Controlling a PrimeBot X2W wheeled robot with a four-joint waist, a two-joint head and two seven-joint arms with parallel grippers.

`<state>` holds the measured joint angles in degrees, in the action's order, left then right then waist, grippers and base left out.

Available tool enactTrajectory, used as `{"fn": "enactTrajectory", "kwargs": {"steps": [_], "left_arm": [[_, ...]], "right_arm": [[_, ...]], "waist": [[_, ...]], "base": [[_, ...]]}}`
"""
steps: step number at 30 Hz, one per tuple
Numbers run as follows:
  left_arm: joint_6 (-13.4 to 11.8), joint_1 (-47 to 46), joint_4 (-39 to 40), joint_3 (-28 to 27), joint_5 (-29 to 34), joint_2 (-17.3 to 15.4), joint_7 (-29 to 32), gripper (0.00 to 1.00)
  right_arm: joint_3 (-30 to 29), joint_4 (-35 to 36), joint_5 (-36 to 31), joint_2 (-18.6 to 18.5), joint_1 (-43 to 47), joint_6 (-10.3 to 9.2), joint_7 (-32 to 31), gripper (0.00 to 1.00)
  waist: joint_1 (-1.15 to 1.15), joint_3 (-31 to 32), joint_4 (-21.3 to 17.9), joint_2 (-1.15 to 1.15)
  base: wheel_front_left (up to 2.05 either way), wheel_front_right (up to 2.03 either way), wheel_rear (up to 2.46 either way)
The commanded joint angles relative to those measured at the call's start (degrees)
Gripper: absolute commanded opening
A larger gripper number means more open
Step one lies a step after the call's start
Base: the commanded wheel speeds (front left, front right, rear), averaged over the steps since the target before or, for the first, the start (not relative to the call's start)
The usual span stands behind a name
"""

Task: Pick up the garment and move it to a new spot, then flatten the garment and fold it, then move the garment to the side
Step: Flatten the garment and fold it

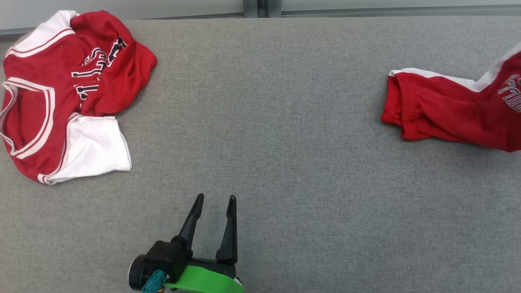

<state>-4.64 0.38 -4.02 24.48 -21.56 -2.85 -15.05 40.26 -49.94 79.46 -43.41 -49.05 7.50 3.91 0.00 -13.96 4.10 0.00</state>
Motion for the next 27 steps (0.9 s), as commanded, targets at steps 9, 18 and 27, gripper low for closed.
{"fn": "enactTrajectory", "kwargs": {"steps": [9, 18, 27], "left_arm": [[-0.51, -3.52, -2.57, 2.73, -1.97, -0.13, -0.18, 1.0], [-0.5, -0.59, -4.03, 1.77, -1.6, -0.11, -0.18, 1.0], [0.53, 0.65, -4.86, -0.03, -1.06, -0.12, -0.17, 1.0]], "right_arm": [[4.57, -11.62, -7.99, 15.04, -7.3, -0.03, -2.05, 0.0], [5.23, -13.9, -9.8, 19.05, -5.64, -0.02, 1.0, 1.0], [9.24, -6.95, -13.88, 20.93, -1.36, -0.02, 3.75, 1.0]], "waist": [[0.0, -2.88, 4.4, 0.0], [0.0, -1.48, 5.66, 0.0], [0.0, 1.13, 1.89, 0.0]], "base": [[0.0, 0.0, 0.0], [0.0, 0.0, 0.0], [0.0, 0.0, 0.0]]}}
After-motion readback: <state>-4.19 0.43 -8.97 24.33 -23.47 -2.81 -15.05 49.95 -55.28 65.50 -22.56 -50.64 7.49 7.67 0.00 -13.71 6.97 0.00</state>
